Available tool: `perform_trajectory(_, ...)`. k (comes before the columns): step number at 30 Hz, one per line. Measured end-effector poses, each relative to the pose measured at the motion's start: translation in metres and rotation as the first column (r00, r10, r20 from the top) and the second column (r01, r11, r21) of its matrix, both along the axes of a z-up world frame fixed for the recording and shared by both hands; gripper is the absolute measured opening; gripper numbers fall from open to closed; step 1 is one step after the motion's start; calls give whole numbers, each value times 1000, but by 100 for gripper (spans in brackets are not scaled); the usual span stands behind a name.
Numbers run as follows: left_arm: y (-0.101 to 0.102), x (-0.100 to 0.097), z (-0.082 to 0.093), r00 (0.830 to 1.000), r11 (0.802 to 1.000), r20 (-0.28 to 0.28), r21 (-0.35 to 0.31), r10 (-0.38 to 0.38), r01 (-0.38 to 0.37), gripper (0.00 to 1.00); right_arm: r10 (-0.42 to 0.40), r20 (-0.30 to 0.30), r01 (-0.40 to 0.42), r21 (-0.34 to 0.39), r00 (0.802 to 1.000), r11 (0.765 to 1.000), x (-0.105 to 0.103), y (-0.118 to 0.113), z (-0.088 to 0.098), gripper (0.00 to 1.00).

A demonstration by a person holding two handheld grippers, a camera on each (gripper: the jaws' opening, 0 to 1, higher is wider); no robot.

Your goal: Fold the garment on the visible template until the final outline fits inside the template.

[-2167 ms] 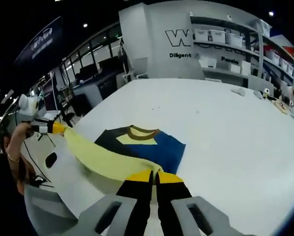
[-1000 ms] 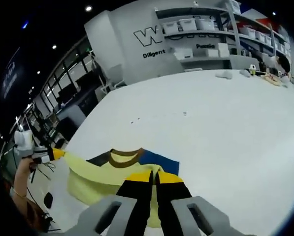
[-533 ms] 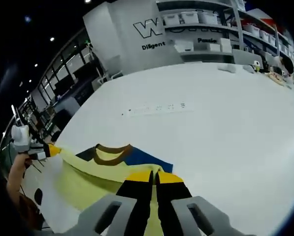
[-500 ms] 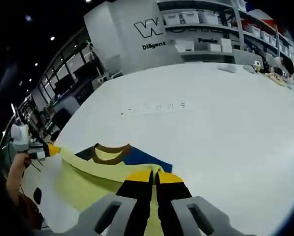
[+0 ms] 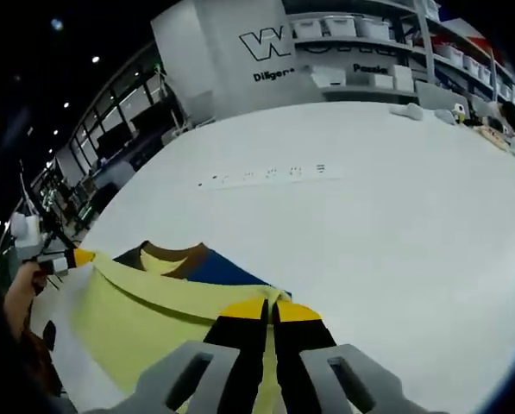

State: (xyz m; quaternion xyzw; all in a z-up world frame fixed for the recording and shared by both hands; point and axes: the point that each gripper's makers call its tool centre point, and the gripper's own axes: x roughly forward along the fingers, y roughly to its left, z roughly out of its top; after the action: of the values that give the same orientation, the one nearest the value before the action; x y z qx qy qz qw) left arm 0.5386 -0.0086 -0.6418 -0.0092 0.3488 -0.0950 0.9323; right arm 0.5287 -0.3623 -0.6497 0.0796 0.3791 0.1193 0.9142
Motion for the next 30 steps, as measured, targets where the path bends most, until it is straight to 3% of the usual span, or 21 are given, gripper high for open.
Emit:
perform_trajectory(4, 2, 2, -7, 1000, 999, 14, -37, 28, -27, 3, 11, 41, -10, -22, 999, 1000, 5, -1, -3, 0)
perform_trajectory(8, 5, 2, -10, 999, 999, 16, -33, 34, -33, 2, -20, 18, 20, 22, 1000, 1000, 7, -2, -9, 0)
perform_trajectory(13, 4, 3, -13, 999, 998, 8, -47, 38, -37, 2, -9, 28, 9, 6, 1000, 1000, 11, -2, -17, 0)
perform_trajectory(14, 2, 3, -14, 1000, 999, 11, -37, 21, -20, 2, -2, 32, 2, -2, 999, 1000, 11, -1, -17, 0)
perform_trajectory(16, 2, 4, -14, 998, 998, 31, 46, -54, 52, 3, 11, 38, -11, -4, 999, 1000, 12, 0, -16, 0)
perform_trajectory(19, -4, 3, -8, 985, 981, 61, 114, -163, 155, 5, 80, 82, -76, -48, 993, 996, 11, 1, -8, 4)
perform_trajectory(22, -7, 2, 3, 960, 954, 96, 173, -263, 244, 17, 157, 114, -147, -91, 981, 985, 8, 3, 2, 18)
perform_trajectory(25, -13, -1, 12, 909, 901, 122, 241, -398, 362, 33, 260, 141, -237, -158, 955, 958, 4, 5, 9, 26)
perform_trajectory(26, -14, -2, 15, 883, 868, 125, 287, -453, 405, 38, 303, 137, -273, -203, 943, 941, 2, 5, 10, 28)
perform_trajectory(28, -14, -4, 14, 861, 841, 109, 306, -497, 446, 42, 377, 136, -332, -271, 916, 903, 0, 5, 10, 33)
perform_trajectory(29, -14, -5, 13, 851, 827, 105, 321, -515, 461, 43, 422, 130, -365, -321, 897, 874, -2, 4, 9, 34)
perform_trajectory(30, -14, -5, 12, 830, 801, 99, 345, -549, 489, 43, 459, 126, -394, -349, 879, 850, -3, 5, 9, 35)
